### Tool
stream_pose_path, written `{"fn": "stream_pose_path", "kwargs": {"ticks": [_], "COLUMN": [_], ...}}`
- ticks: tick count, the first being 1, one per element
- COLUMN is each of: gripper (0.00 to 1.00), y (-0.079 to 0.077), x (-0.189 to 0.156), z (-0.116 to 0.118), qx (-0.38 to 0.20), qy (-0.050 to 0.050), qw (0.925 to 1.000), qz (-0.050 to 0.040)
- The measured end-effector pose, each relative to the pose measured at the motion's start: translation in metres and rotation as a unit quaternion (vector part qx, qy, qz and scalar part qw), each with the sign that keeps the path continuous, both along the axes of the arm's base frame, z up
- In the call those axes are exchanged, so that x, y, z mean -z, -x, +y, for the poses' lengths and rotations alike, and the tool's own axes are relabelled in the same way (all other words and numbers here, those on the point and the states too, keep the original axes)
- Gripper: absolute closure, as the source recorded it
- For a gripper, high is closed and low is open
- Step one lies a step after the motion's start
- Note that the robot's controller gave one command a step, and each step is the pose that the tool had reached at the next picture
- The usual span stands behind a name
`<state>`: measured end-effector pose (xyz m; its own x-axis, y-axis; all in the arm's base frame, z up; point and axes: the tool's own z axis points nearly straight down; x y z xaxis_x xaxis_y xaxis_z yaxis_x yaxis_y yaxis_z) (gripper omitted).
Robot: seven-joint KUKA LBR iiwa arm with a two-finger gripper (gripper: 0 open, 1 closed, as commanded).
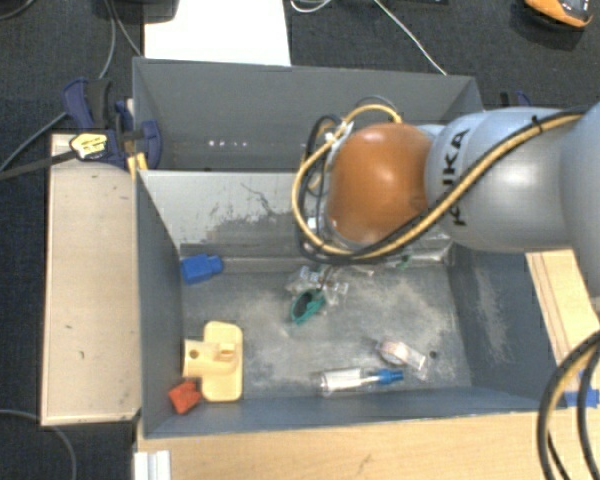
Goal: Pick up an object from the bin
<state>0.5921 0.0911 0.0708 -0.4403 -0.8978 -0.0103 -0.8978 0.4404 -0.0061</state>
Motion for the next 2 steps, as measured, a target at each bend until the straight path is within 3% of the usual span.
{"fn": "stream_pose_path", "kwargs": {"ticks": [2], "gripper": [1.00], "y": [-0.0003], "x": [-0.0033], "z": [0.0002], "qx": [0.001], "qy": [-0.001], "qw": [1.0000], "qz": [-0.0011]}}
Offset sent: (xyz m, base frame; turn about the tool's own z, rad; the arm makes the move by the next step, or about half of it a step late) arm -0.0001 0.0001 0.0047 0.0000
